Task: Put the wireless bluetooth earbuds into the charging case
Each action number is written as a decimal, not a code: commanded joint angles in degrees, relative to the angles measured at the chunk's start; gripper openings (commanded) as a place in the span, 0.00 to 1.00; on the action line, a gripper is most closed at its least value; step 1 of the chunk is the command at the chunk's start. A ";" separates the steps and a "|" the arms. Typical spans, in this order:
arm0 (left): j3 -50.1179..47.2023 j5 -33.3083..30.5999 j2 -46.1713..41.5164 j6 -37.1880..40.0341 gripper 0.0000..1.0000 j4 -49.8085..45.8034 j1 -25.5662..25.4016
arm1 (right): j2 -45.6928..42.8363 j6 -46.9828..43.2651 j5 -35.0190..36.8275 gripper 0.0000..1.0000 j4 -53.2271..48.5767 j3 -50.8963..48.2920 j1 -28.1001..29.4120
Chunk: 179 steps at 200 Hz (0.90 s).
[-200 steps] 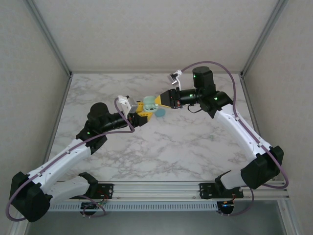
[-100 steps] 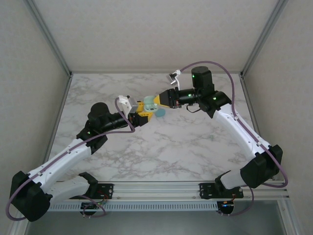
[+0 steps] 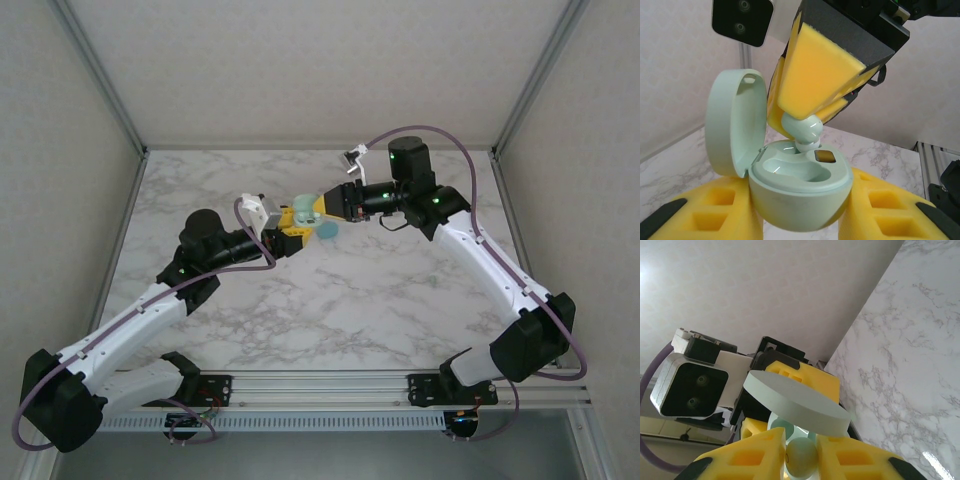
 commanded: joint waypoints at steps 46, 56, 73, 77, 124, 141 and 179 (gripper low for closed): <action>1.26 1.27 -0.20 -1.50 0.21 4.75 -0.87 | 0.25 -2.11 3.37 0.29 -2.16 0.10 0.55; 1.36 1.19 -0.16 -1.45 0.21 4.52 -0.85 | 0.16 -2.13 3.78 0.32 -2.37 0.31 0.55; 1.45 1.28 -0.20 -1.32 0.21 4.34 -0.90 | -0.05 -2.39 4.86 0.34 -3.28 0.68 0.52; 1.42 1.23 -0.19 -1.31 0.21 4.30 -0.90 | -0.10 -2.39 5.01 0.35 -3.30 0.66 0.52; 1.22 1.06 -0.15 -1.23 0.21 4.03 -0.94 | -0.95 -2.04 6.78 0.44 -3.83 1.27 0.55; 1.10 1.01 -0.20 -1.14 0.21 3.95 -0.94 | -1.48 -2.11 7.50 0.46 -4.05 1.51 0.52; 1.28 0.84 -0.02 -1.02 0.21 3.78 -0.94 | -2.18 -2.72 9.25 0.48 -5.93 2.60 0.57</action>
